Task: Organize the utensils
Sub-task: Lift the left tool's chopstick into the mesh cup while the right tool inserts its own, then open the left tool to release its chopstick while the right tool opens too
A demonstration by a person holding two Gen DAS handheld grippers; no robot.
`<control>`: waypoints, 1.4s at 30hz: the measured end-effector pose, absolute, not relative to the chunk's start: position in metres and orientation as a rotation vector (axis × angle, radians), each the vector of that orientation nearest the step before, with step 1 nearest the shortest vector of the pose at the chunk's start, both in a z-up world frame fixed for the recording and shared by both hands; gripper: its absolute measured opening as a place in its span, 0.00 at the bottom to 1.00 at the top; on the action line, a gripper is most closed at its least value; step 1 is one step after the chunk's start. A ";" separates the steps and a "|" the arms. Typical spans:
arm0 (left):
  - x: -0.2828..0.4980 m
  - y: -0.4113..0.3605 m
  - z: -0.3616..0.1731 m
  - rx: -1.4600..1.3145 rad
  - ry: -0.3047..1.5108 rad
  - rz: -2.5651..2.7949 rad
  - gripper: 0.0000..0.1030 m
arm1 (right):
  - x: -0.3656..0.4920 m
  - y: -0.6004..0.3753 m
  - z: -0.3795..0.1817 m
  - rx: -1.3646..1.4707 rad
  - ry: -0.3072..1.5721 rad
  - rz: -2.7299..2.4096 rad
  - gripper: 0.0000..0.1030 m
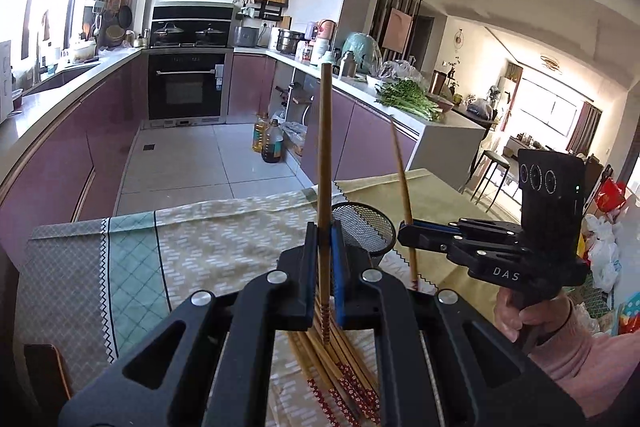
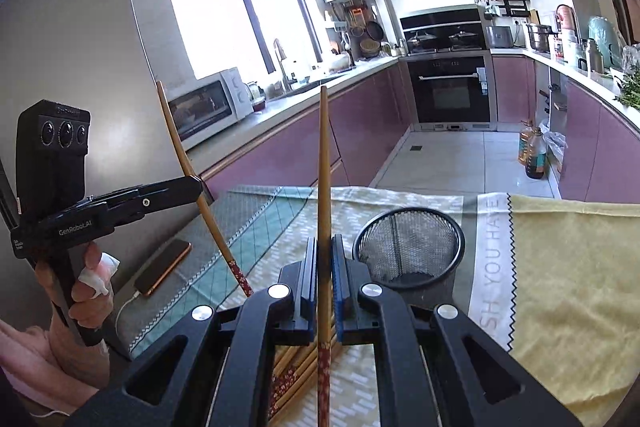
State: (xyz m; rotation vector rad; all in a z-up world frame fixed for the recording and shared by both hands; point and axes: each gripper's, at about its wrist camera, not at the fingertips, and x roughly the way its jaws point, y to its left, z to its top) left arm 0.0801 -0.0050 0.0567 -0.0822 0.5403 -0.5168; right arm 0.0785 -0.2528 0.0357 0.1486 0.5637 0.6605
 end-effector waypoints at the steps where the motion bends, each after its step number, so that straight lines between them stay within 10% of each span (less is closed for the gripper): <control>1: 0.080 -0.006 0.059 -0.087 0.536 -0.521 0.07 | 0.081 -0.254 0.038 0.151 0.557 0.658 0.06; 18: 0.128 -0.057 0.103 -0.088 0.423 -0.587 0.07 | 0.105 -0.280 0.100 0.119 0.405 0.570 0.06; 42: 0.190 -0.094 0.006 0.008 0.697 -0.563 0.10 | 0.173 -0.242 0.021 0.007 0.796 0.519 0.08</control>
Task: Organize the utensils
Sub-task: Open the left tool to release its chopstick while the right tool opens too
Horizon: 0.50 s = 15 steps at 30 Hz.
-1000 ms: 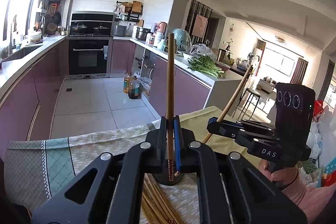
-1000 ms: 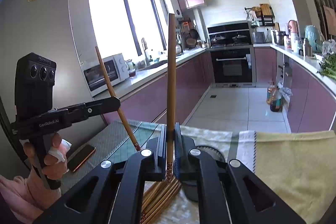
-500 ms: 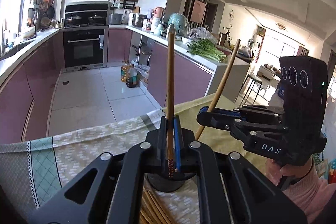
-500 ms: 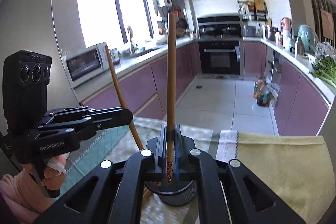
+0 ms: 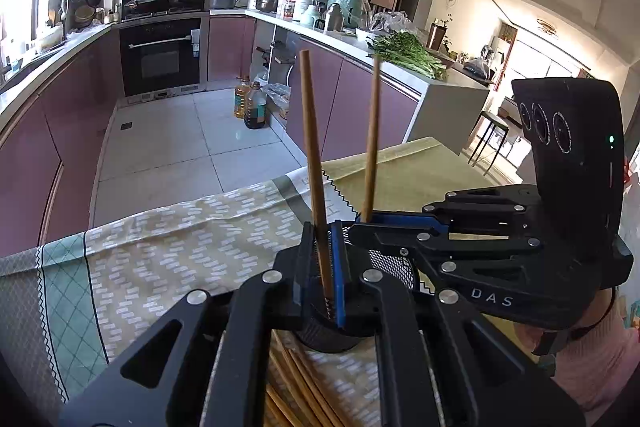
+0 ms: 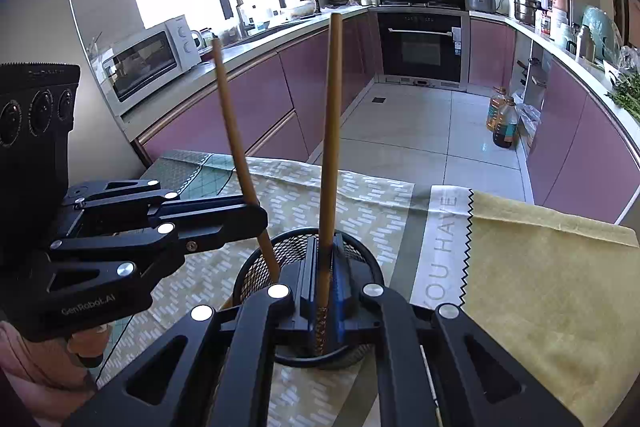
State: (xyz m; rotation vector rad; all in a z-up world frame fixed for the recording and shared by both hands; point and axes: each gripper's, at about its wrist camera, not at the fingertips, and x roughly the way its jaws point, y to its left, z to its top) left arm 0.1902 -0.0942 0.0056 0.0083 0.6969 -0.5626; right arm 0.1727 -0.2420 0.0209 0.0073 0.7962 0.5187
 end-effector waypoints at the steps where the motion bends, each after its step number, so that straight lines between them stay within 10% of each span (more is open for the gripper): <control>1: 0.190 -0.094 0.005 0.009 0.693 -0.554 0.10 | 0.175 -0.243 0.021 0.015 0.797 0.512 0.08; 15: 0.126 -0.034 0.008 0.030 0.600 -0.440 0.41 | 0.093 -0.247 0.036 0.028 0.598 0.604 0.43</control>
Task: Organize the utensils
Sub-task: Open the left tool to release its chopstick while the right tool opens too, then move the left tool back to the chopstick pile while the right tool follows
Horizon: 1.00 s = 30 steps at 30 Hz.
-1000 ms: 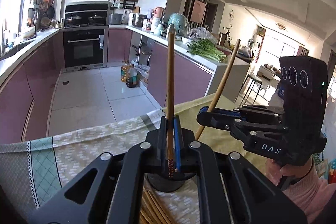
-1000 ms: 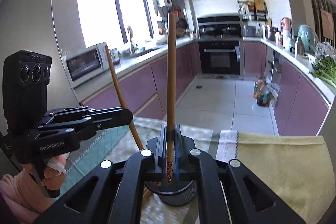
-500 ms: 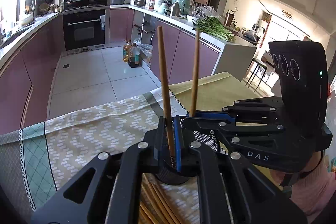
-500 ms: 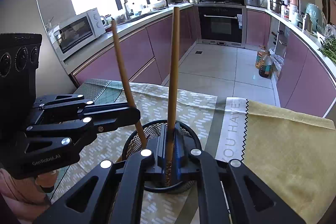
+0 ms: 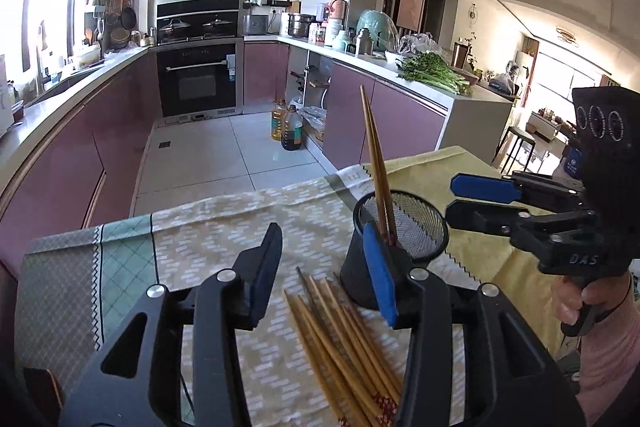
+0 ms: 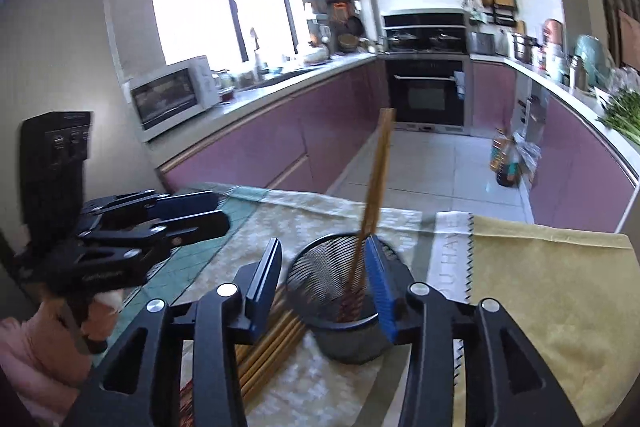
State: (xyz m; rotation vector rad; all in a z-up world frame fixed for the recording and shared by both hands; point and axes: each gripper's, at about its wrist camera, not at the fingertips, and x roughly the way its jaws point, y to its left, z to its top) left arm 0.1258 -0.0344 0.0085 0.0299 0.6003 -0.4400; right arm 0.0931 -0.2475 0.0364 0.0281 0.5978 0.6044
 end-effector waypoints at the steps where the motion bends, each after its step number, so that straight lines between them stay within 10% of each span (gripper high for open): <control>1: 0.121 -0.032 0.002 0.043 0.619 -0.439 0.41 | 0.087 -0.244 0.032 0.025 0.613 0.627 0.43; 30: 0.107 -0.029 -0.109 0.122 0.907 -0.402 0.36 | 0.079 -0.194 -0.071 -0.006 0.929 0.563 0.32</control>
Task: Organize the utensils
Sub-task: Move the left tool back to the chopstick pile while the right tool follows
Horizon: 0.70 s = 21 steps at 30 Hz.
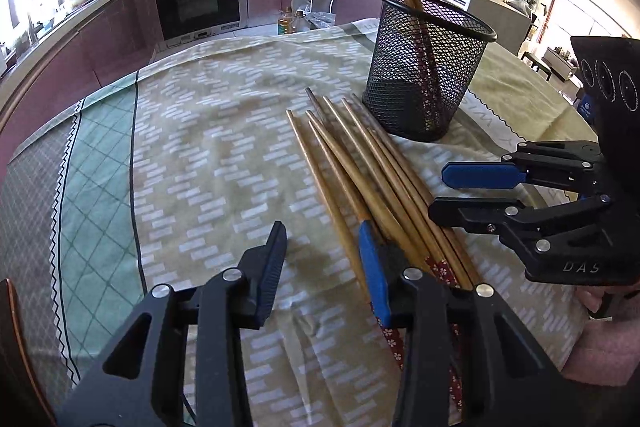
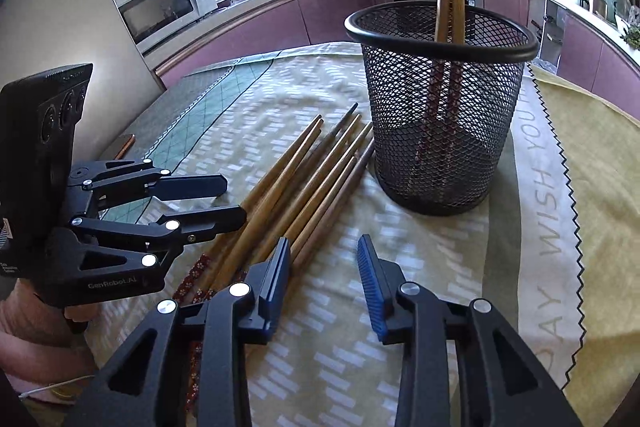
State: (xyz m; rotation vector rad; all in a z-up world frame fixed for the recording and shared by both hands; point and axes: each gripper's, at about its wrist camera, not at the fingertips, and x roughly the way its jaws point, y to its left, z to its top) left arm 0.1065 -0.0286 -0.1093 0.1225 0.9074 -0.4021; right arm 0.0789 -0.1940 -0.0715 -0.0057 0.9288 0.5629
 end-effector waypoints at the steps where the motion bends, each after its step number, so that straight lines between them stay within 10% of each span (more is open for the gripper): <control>1: 0.107 -0.029 -0.110 0.125 0.908 -0.401 0.36 | 0.079 -0.193 -0.072 -0.010 0.930 0.560 0.31; 21: 0.124 -0.026 -0.110 0.110 0.941 -0.374 0.24 | 0.090 -0.174 -0.073 -0.127 0.940 0.488 0.25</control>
